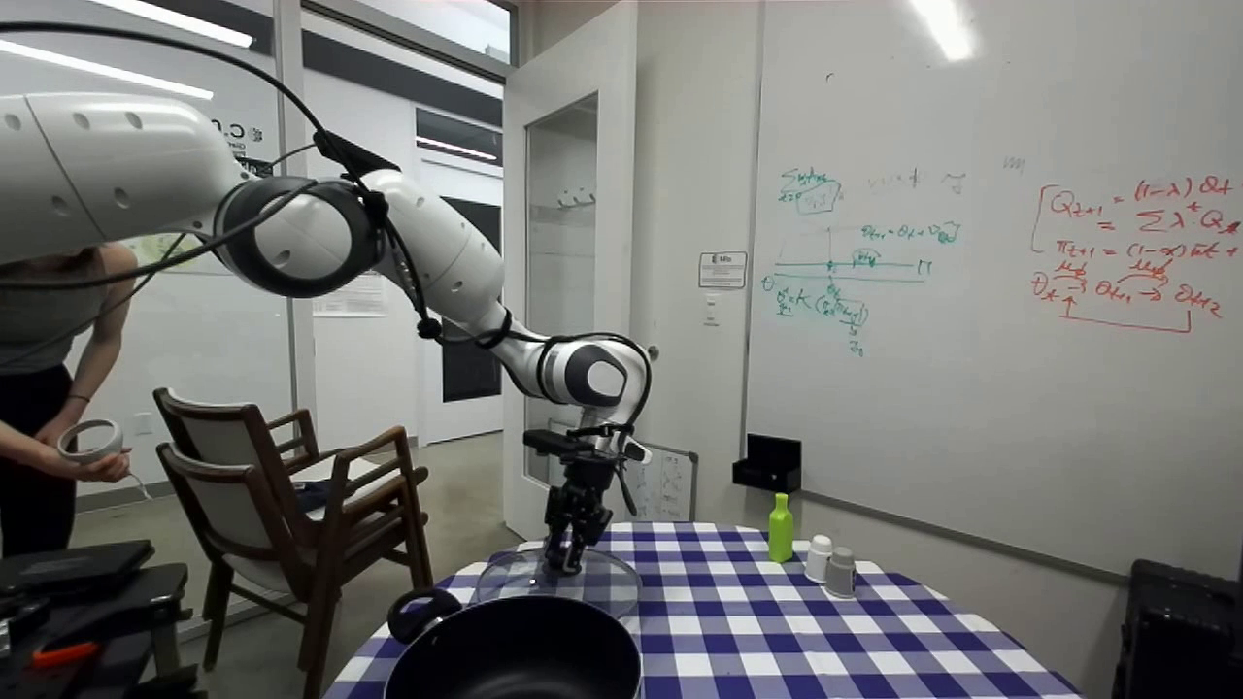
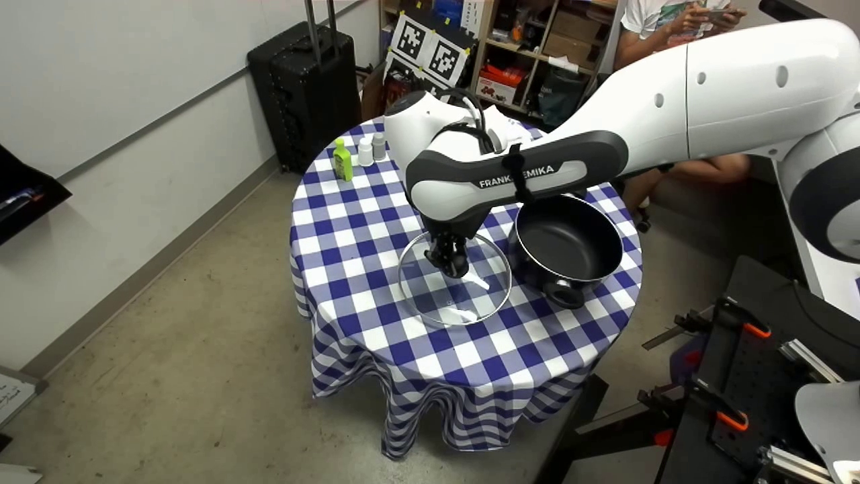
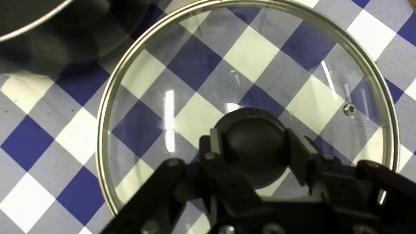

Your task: Remove the lid from the pot

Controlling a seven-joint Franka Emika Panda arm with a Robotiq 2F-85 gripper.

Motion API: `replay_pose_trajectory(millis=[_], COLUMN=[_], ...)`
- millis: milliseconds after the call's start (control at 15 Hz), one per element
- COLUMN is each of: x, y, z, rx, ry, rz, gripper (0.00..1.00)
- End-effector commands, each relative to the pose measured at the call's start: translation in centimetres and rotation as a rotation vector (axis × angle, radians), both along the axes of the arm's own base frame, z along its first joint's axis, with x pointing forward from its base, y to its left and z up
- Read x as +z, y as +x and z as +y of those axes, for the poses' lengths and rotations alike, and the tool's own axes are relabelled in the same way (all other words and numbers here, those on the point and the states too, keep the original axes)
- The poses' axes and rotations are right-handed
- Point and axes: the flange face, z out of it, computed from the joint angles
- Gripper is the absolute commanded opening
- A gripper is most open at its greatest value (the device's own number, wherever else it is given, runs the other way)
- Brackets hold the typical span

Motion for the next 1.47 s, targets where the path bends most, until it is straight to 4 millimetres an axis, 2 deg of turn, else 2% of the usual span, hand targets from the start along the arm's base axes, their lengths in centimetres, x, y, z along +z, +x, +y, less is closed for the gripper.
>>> replay_pose_trajectory(millis=[0,133,200,267,467,667,800,933,1200,1400], x=[0.7,0.7,0.8,0.9,2.5,6.0,9.7,14.3,21.5,25.0], y=[0.6,0.5,0.4,0.4,0.4,0.8,1.2,1.7,0.8,-1.2], z=[0.2,0.4,0.3,0.4,1.0,1.5,0.9,-0.1,-3.7,-7.2], rx=[0.011,0.020,0.024,0.026,0.033,0.055,0.069,0.066,0.047,0.065], ry=[0.045,0.056,0.058,0.060,0.070,0.076,0.058,0.102,0.122,0.109], rz=[0.015,0.021,0.021,0.022,0.014,-0.031,-0.091,-0.172,-0.258,-0.260], gripper=[0.25,0.25,0.75,0.77,0.97,1.00,1.00,1.00,1.00,1.00])
